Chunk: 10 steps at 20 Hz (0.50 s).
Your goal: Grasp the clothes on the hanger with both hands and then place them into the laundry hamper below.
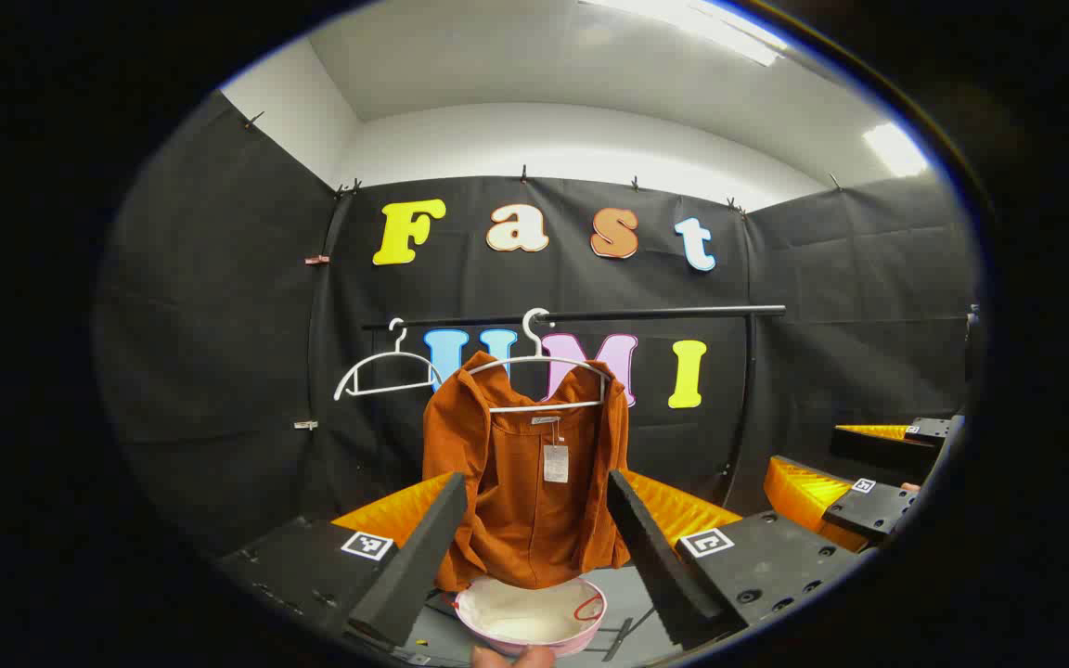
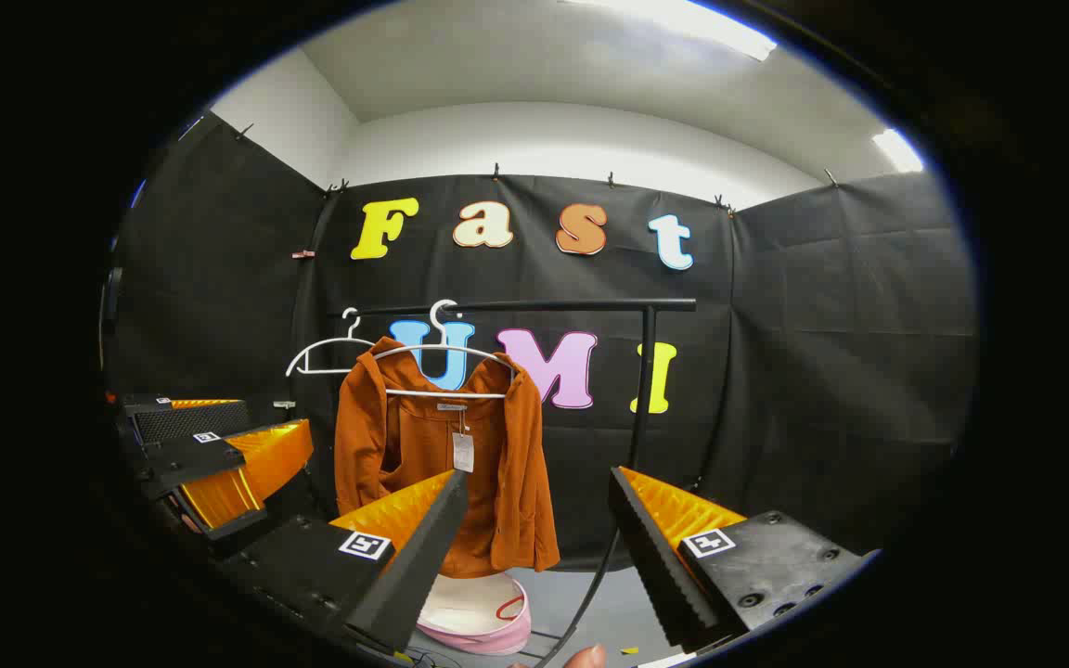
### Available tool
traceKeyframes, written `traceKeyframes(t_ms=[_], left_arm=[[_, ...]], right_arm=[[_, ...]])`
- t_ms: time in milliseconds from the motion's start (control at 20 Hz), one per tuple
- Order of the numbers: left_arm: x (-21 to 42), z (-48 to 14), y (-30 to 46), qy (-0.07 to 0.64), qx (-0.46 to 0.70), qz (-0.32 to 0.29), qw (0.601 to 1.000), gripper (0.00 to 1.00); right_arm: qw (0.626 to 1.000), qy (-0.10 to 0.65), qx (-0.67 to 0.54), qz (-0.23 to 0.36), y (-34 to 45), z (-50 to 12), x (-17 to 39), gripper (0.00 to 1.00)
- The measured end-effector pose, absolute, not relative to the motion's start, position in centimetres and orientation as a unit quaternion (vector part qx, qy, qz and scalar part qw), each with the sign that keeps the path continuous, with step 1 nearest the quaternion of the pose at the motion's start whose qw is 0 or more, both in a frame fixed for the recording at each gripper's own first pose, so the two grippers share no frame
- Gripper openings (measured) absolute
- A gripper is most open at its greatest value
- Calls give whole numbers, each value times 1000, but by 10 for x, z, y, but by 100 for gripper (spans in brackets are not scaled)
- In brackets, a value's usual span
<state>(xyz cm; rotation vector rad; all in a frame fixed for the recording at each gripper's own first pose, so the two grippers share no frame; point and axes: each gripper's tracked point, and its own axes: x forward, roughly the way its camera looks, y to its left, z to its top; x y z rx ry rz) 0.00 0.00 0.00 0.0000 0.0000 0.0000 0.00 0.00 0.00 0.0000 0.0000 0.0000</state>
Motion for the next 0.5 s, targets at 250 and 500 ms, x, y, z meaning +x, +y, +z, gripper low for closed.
traceKeyframes(t_ms=[250,500], left_arm=[[-1,1,-1,-1,2,-2,1000,96],[-2,1,-1,-3,3,-3,1000,96]], right_arm=[[1000,1,-2,0,1,-1,-1,98],[1000,0,-2,-2,-1,1,-3,98]])
